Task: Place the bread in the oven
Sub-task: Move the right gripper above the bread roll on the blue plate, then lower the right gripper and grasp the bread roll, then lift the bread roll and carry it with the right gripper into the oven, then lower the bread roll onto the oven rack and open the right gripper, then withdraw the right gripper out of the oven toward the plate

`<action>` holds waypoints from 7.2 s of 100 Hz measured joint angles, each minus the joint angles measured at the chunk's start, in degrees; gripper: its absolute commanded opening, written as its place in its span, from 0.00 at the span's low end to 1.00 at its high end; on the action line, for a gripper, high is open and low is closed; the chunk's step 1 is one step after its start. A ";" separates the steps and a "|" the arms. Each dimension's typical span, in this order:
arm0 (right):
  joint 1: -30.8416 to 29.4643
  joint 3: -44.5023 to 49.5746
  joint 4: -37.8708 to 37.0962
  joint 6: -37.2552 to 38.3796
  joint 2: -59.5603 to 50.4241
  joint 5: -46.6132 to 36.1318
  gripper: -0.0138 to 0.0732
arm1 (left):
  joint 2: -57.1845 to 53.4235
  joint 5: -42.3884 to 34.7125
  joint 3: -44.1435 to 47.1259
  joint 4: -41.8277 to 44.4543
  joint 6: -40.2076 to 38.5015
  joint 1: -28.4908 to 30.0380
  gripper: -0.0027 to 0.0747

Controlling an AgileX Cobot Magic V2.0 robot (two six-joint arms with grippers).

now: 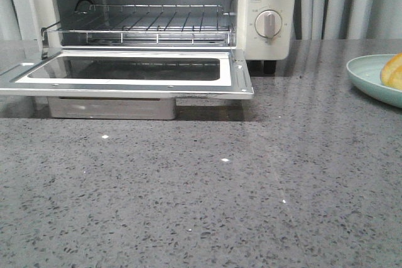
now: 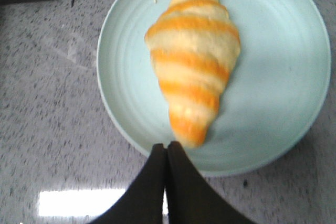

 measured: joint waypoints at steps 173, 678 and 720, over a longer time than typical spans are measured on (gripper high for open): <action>0.00 -15.06 -7.03 -0.13 28.74 2.03 0.62 | 0.00 -0.73 0.00 0.96 0.00 0.00 0.01; 53.32 -59.26 -32.48 -10.13 48.87 12.16 0.63 | -8.98 11.54 -5.07 11.26 0.00 10.56 0.01; 53.65 -59.26 -28.01 -10.00 38.95 17.39 0.53 | -20.44 12.86 -5.54 15.57 -1.37 14.07 0.01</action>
